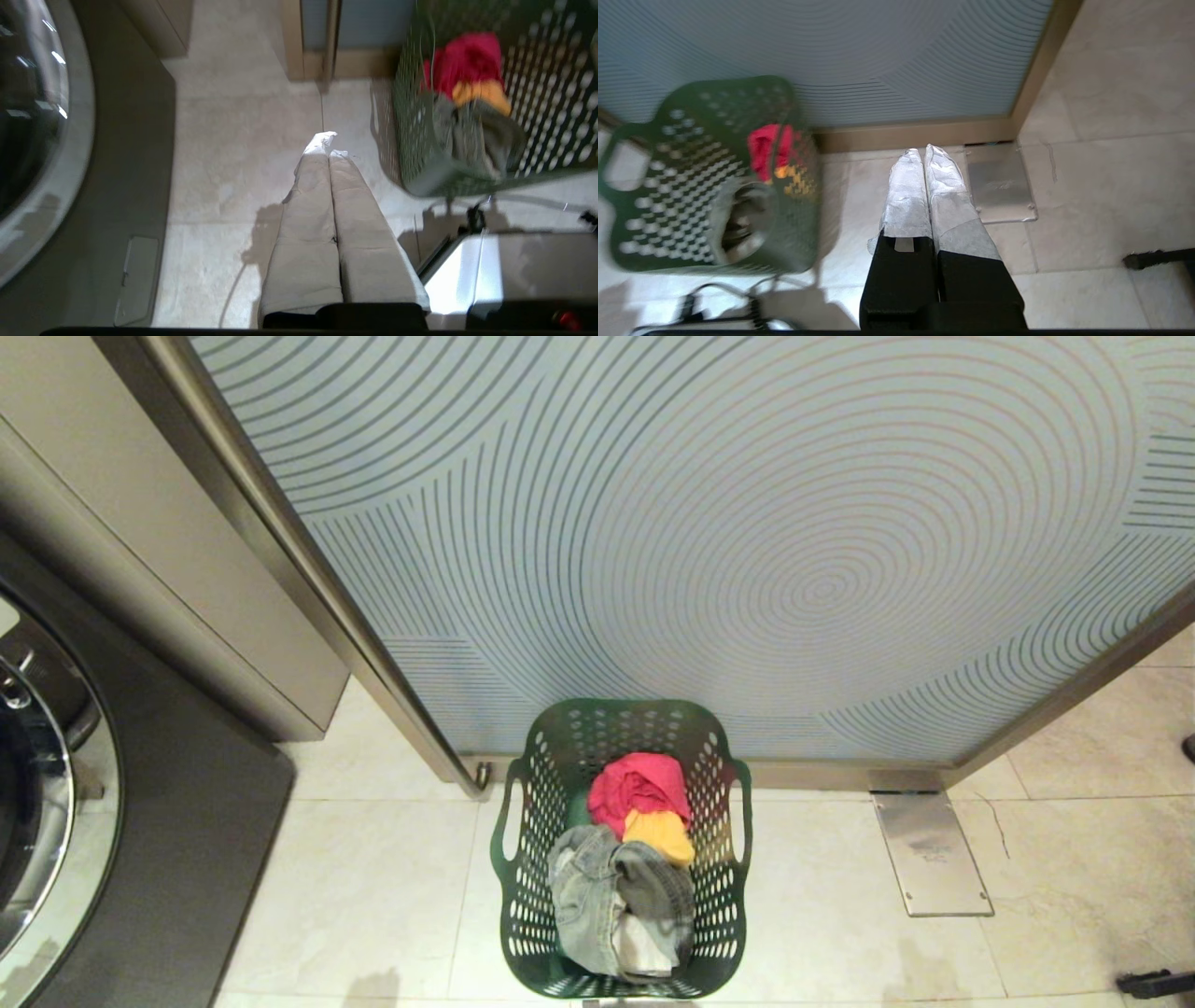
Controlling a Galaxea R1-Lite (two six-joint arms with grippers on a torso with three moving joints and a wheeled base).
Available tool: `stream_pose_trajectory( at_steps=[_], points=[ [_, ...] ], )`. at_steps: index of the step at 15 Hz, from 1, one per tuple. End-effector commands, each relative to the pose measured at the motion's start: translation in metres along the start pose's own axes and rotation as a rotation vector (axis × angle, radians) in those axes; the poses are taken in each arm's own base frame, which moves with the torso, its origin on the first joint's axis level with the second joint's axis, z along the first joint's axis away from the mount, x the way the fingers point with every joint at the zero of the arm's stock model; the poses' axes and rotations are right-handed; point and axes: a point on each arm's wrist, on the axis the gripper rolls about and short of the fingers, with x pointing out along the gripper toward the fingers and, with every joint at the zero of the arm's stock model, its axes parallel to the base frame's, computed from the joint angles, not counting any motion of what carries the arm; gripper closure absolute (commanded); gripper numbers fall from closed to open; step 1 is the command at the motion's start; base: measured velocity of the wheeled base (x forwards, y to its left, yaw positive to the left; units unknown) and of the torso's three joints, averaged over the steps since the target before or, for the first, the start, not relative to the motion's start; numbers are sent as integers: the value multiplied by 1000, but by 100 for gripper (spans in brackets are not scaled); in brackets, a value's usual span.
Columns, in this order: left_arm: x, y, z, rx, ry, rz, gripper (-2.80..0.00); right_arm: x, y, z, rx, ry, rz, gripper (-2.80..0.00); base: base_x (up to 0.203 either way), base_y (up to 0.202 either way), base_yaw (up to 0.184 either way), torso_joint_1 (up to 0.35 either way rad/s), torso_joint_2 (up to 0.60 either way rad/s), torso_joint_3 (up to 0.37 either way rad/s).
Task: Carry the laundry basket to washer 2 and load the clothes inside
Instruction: Pick up the clothes basket and put it beside the washing machine
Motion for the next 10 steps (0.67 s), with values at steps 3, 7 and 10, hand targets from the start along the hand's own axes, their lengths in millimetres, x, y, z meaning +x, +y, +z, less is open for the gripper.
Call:
stream_pose_trajectory(
  at_steps=[3,7,10],
  points=[
    [50,6,95,-31,270,-78,0,75,10,64,74,403,-53,0,0,0,0,0,0,0],
    [129,-1,114,-28,563,-220,0,164,15,72,189,609,-119,-280,0,0,0,0,0,0],
    [179,-20,108,5,639,-309,0,204,18,69,225,623,-121,-280,0,0,0,0,0,0]
  ],
)
